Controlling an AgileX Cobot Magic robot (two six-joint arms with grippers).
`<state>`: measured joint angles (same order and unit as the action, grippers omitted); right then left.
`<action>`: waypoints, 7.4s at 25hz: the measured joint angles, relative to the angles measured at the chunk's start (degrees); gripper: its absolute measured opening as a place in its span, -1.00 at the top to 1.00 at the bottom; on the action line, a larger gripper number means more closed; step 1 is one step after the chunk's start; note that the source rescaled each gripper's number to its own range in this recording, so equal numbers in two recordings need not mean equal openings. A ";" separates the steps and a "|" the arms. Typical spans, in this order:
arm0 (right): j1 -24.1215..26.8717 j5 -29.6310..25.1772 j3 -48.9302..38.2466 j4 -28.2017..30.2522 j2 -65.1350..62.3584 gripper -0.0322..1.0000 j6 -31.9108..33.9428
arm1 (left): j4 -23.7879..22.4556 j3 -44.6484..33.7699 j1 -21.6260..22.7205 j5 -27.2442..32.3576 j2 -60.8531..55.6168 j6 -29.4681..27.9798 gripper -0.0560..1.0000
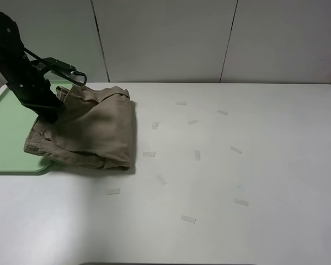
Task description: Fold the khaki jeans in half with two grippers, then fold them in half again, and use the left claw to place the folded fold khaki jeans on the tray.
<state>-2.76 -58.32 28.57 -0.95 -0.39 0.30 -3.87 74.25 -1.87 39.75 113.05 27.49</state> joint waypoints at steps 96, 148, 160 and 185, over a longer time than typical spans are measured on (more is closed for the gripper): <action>0.00 0.00 0.00 0.00 0.00 -1.00 0.00 | 17.31 -10.93 20.65 -13.18 -45.30 9.64 -1.00; 0.00 0.00 0.00 -0.05 0.00 -1.00 0.00 | 2.67 -45.87 1.87 20.56 -113.44 -24.92 -1.00; 0.00 0.00 0.00 -0.05 0.00 -1.00 0.00 | 2.54 -46.03 1.85 20.56 -113.44 -25.19 -1.00; 0.00 0.00 0.00 -0.05 0.00 -1.00 0.04 | 2.54 -46.03 1.85 20.56 -113.44 -25.19 -0.99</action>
<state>-2.76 -58.32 28.57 -1.00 -0.39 0.35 -1.33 28.22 -0.02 60.31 -0.39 2.31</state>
